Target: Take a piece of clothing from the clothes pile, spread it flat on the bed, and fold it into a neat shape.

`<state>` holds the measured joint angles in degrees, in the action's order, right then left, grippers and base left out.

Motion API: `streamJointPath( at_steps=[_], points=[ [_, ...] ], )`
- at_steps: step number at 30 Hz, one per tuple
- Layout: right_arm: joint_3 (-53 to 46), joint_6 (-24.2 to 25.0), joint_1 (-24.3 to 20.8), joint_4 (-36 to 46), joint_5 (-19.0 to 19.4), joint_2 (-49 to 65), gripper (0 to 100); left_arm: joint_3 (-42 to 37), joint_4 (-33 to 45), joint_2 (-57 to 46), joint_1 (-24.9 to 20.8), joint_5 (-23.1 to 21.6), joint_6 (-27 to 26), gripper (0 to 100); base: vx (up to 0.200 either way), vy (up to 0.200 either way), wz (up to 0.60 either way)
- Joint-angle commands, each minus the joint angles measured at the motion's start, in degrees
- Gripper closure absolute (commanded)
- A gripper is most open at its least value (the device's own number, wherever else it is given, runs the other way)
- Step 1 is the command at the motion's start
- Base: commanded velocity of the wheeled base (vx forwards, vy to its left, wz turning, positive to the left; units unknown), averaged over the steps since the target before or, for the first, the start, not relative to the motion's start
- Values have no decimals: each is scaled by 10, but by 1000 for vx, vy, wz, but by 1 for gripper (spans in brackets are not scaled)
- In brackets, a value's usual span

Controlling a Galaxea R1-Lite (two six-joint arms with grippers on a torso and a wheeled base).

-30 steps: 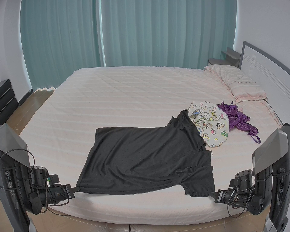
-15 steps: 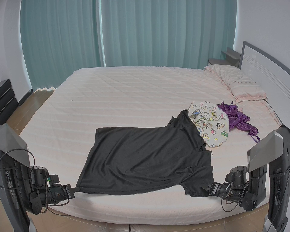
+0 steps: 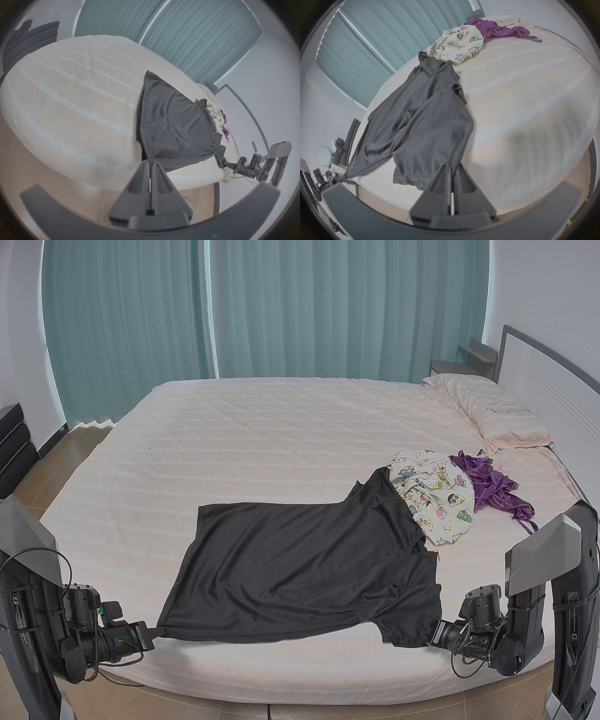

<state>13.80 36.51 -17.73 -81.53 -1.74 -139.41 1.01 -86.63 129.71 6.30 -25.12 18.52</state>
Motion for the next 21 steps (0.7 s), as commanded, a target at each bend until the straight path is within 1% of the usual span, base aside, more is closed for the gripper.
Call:
streamJointPath(
  at_steps=[1, 7, 11, 16, 17, 18, 21],
  points=[
    [-11, -1, -3, 1, -10, 5, 100, -3, 0, 1, 0, 0, 0, 100, 0, 0, 0],
    [-51, -8, 3, 3, -6, 51, 100, 0, 0, 0, 2, 0, 3, 100, 0, 0, 0],
    [-96, -32, 13, 5, 17, 101, 100, 0, 0, -2, 4, 0, 3, 100, 0, 0, 0],
    [-129, -66, 36, 4, 22, 134, 100, 0, 0, -9, 9, -1, 4, 100, 0, 0, 0],
    [-129, -66, 36, 4, 22, 134, 100, 0, 0, -9, 9, -1, 4, 100, 0, 0, 0],
    [-138, -77, 38, 6, 25, 140, 100, -1, 0, -14, 11, 0, 4, 100, 0, 0, 0],
    [-138, -82, 45, 11, 25, 142, 100, -5, 0, -25, 11, 0, 4, 100, 0, 0, 0]
  ],
)
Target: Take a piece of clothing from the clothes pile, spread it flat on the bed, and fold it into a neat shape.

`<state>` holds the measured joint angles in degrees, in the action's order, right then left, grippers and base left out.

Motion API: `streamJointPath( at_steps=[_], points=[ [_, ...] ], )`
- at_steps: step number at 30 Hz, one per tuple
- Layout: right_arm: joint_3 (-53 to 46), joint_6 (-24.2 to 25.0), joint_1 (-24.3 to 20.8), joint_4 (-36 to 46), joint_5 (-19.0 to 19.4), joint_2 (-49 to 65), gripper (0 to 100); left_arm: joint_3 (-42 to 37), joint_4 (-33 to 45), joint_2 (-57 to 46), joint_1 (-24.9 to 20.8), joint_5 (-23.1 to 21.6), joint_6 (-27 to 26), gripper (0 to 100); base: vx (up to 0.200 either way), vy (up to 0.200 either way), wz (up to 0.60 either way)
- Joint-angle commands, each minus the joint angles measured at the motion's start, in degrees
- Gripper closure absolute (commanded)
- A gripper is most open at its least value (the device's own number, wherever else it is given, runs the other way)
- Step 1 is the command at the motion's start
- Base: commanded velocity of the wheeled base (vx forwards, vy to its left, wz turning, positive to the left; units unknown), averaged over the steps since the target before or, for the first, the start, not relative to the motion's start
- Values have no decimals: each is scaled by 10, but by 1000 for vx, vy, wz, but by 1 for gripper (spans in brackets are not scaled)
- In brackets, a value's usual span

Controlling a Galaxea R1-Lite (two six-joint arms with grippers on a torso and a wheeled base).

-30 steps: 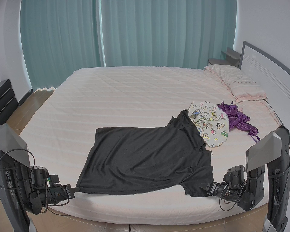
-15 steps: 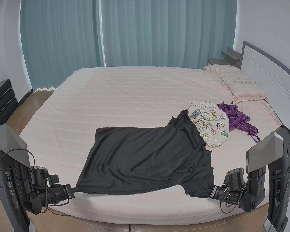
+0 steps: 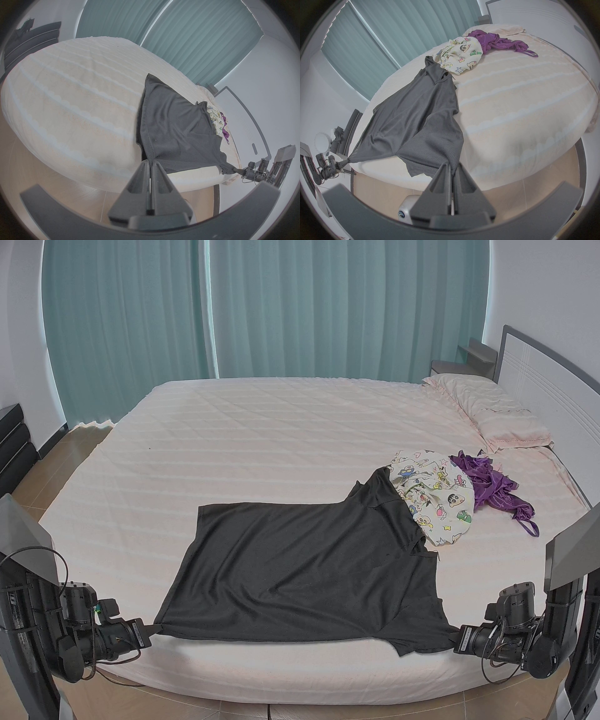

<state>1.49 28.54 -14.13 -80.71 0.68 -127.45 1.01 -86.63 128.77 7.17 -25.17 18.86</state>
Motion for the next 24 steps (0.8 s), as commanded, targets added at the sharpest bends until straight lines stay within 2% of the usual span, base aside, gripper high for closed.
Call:
streamJointPath(
  at_steps=[1, 7, 10, 11, 13, 17, 24],
  points=[
    [-15, -2, 9, 6, 1, 23, 100, -7, 1, -25, 2, 0, 0, 100, 0, 0, 0],
    [-15, -30, 10, 73, 2, 55, 100, -6, 72, -85, 0, 1, -10, 100, 0, 0, 0],
    [-15, -38, 7, 101, 2, 63, 100, -7, 112, -96, -2, 1, -30, 100, 0, 0, 0],
    [-15, -43, 5, 120, 2, 63, 100, -7, 142, -97, -3, 9, -53, 100, 0, 0, 0],
    [-15, -49, 2, 135, 2, 63, 100, -7, 159, -98, -2, 20, -67, 100, 0, 0, 0],
    [-15, -53, -21, 169, 2, 64, 100, -5, 169, -92, -2, 36, -71, 100, 0, 0, 0],
    [-15, -52, -59, 208, -4, 66, 100, -6, 180, -100, 0, 37, -72, 100, 0, 0, 0]
  ],
)
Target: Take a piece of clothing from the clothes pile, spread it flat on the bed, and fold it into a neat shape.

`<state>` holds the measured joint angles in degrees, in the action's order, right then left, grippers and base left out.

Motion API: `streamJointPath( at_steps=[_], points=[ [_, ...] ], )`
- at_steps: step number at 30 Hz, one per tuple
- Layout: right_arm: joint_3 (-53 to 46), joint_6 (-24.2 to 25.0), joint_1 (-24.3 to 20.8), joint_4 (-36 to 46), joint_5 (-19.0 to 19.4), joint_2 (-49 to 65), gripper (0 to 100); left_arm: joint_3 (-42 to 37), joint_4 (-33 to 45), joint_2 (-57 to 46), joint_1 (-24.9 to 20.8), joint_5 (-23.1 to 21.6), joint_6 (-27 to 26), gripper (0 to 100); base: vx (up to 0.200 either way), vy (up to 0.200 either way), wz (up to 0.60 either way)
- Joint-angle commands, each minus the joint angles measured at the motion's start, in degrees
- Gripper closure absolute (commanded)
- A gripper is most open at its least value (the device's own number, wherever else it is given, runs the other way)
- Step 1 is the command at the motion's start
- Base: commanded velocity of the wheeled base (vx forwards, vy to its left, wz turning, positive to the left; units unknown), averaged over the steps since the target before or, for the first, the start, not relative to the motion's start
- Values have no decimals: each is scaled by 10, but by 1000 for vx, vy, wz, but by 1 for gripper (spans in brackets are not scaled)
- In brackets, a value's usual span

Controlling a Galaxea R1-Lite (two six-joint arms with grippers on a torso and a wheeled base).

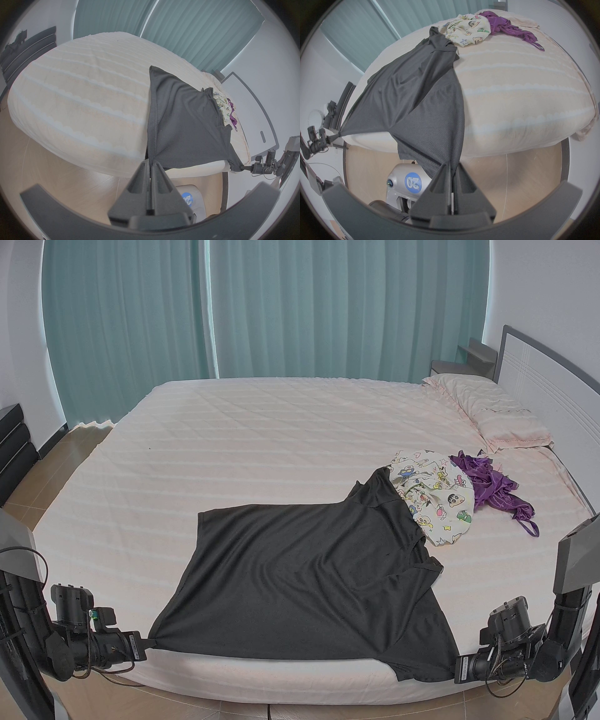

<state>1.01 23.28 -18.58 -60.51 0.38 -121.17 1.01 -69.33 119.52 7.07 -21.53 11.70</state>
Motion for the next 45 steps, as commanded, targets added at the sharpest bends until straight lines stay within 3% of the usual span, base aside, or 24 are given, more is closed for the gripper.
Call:
streamJointPath(
  at_steps=[1, 7, 8, 12, 18, 24, 27, 32, 37, 39, 45],
  points=[
    [-10, 0, -15, 7, -1, 3, 100, -6, 8, -8, 0, 1, 0, 100, 0, 0, 0],
    [-10, -7, -26, 73, -3, 37, 100, -6, 73, -22, 8, 19, -19, 100, 0, 0, 0],
    [-10, -13, -40, 104, -3, 52, 100, -6, 90, -26, 10, 44, -26, 100, 0, 0, 0],
    [-10, -8, -76, 136, -3, 63, 100, -7, 102, -26, 10, 52, -27, 100, 0, 0, 0],
    [-10, -6, -87, 134, -3, 54, 100, -7, 127, -34, 10, 52, -27, 100, 0, 0, 0],
    [-10, -6, -87, 154, -6, 83, 100, -7, 206, -82, 10, 52, -27, 100, 0, 0, 0],
    [-10, -6, -109, 195, -4, 84, 100, -7, 220, -97, 10, 54, -27, 100, 0, 0, 0],
    [-8, -3, -121, 196, -2, 87, 100, -7, 240, -104, 17, 56, -27, 100, 0, 0, 0],
    [3, 5, -109, 177, -5, 113, 100, -7, 240, -113, 22, 55, -25, 100, 0, 0, 0],
    [36, 4, -64, 170, -6, 176, 100, -3, 240, -133, 22, 54, -22, 100, 0, 0, 0],
    [105, 4, -27, 196, -6, 200, 100, 9, 235, -135, 22, 50, -19, 100, 0, 0, 0]
  ],
)
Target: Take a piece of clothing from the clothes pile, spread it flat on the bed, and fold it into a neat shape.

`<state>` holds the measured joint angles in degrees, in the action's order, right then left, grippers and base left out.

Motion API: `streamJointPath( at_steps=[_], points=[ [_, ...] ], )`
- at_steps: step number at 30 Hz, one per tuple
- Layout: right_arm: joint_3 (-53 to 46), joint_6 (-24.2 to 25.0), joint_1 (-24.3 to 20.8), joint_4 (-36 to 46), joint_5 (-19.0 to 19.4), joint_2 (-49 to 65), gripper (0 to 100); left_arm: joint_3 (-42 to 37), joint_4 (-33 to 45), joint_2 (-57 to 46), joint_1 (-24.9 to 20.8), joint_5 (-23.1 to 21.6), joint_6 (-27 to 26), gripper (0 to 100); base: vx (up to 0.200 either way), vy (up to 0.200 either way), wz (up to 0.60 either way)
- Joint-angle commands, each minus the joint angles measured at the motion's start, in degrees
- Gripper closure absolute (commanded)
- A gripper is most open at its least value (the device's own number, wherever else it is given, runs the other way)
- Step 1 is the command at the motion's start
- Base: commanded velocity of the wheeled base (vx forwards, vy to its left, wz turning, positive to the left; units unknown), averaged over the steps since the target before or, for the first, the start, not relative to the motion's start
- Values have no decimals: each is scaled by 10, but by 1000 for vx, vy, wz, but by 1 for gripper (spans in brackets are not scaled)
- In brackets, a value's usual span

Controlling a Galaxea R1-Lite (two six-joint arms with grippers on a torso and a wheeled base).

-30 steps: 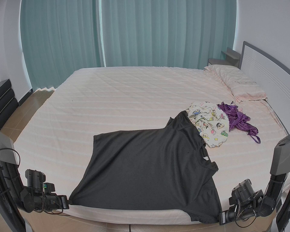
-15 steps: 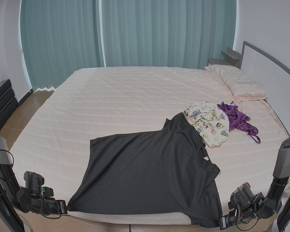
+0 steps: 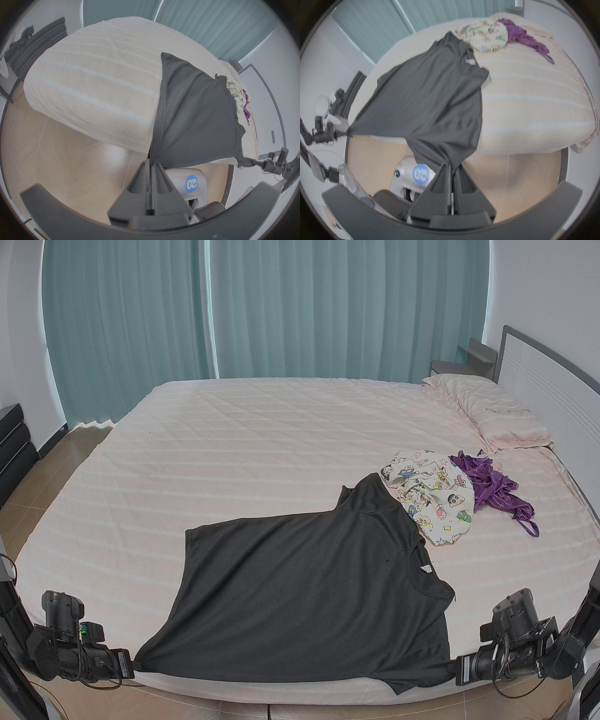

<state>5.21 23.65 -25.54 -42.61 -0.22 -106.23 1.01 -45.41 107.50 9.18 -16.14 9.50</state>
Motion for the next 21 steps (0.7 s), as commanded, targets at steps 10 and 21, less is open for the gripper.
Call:
streamJointPath(
  at_steps=[10, 21],
  points=[
    [154, 5, 77, 23, 0, 52, 100, 56, -6, -40, -7, -4, 88, 100, 0, 0, 0],
    [213, -1, 77, 28, 0, 62, 100, 59, -2, -55, -16, -6, 98, 100, 0, 0, 0]
  ],
)
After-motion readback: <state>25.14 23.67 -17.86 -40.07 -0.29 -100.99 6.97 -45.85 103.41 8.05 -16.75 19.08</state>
